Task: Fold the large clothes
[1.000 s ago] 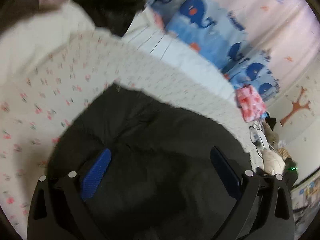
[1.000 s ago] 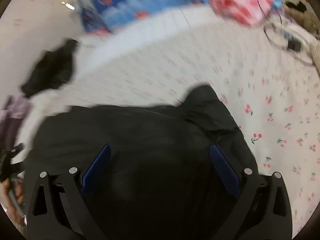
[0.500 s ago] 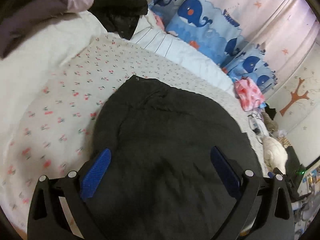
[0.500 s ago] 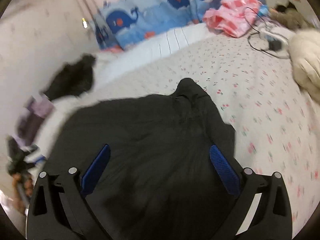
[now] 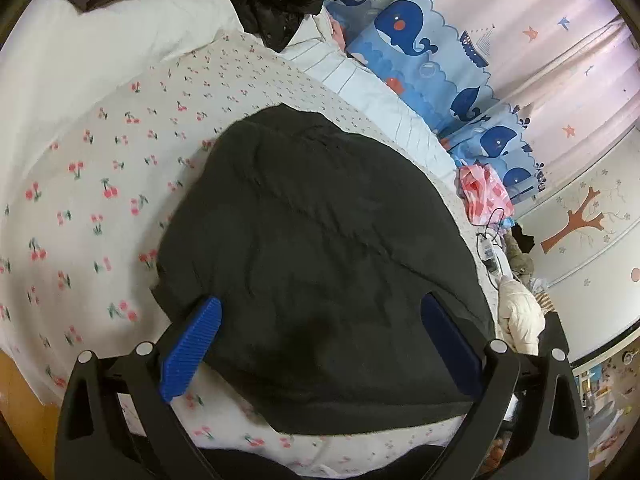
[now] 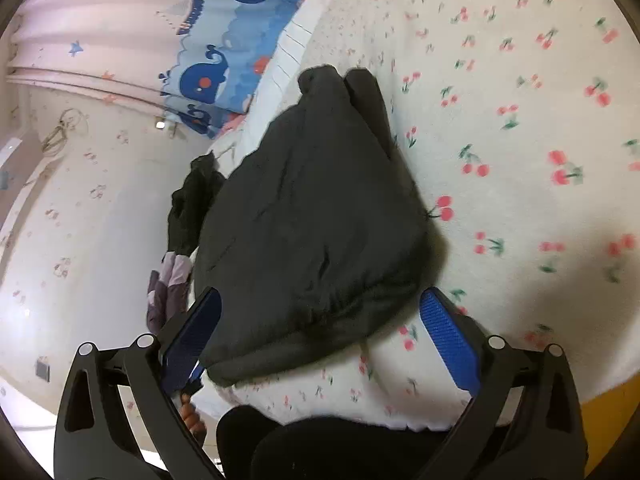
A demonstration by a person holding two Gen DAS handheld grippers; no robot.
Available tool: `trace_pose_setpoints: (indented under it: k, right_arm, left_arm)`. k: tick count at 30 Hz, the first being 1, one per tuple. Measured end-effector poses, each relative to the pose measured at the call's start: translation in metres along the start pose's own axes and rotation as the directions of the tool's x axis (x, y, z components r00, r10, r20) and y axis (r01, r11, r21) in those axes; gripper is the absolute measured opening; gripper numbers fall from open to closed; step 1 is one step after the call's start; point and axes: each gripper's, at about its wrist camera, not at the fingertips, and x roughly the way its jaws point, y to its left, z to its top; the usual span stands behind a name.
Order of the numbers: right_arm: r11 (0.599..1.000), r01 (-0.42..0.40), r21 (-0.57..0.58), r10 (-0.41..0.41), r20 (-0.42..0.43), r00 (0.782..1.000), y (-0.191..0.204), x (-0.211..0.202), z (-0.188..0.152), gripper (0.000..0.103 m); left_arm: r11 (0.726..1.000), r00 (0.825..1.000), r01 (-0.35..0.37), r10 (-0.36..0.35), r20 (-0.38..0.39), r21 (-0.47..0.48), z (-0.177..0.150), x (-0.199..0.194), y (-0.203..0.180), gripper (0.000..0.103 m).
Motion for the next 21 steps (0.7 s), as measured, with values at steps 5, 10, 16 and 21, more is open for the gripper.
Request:
trace_pose_setpoints:
  k: [5, 10, 16, 21]
  right_arm:
    - [0.985, -0.168, 0.039, 0.165, 0.072, 0.984, 0.003, 0.007, 0.011, 0.097]
    - [0.993, -0.062, 0.1, 0.052, 0.103, 0.993, -0.012, -0.001, 0.008, 0.095]
    - [0.956, 0.21, -0.207, -0.148, 0.276, 0.95, 0.053, -0.033, -0.014, 0.096]
    - [0.815, 0.291, -0.501, -0.221, 0.196, 0.955, 0.124, 0.012, -0.03, 0.096]
  left_arm:
    - [1.0, 1.0, -0.003, 0.003, -0.002, 0.003, -0.004, -0.011, -0.003, 0.096]
    - [0.999, 1.0, -0.006, 0.006, 0.003, -0.039, -0.003, -0.021, 0.012, 0.096]
    - [0.985, 0.999, -0.003, -0.004, -0.041, -0.174, -0.013, -0.02, 0.052, 0.096]
    - [0.936, 0.992, 0.092, -0.115, -0.047, -0.34, -0.018, -0.004, 0.079, 0.096]
